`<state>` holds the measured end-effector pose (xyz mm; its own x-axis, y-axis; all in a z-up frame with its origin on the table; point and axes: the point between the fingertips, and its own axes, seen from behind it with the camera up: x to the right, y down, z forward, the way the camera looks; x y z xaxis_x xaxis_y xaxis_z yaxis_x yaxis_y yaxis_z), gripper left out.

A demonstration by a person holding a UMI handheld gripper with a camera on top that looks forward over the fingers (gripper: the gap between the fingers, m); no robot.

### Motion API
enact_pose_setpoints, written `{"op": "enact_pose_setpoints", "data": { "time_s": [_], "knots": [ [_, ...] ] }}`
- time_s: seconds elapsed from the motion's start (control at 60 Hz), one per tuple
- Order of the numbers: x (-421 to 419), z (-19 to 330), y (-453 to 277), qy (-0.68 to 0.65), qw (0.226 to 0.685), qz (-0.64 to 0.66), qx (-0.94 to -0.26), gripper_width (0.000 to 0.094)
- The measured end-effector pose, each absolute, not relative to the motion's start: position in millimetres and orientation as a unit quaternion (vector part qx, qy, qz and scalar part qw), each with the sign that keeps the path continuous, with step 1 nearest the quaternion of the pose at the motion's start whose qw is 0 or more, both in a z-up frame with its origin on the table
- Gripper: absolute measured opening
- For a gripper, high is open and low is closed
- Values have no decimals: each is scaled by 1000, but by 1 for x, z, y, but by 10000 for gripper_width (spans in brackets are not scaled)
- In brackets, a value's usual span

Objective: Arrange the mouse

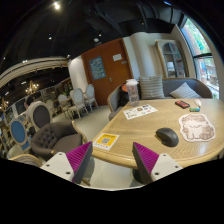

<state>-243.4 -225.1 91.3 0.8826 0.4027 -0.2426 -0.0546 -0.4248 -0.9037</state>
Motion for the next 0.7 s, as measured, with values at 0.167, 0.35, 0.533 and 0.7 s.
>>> {"op": "enact_pose_setpoints", "data": {
  "time_s": [0.167,0.35,0.533,0.7],
  "knots": [
    [-218,75,-207,-106,527,170,-826,833],
    [-123,39,-169,-72,524,72,-846,829],
    [-66,9,-121,-50,499,24,-865,828],
    [-69,-12,-79,-70,470,24,-879,805]
  ]
}}
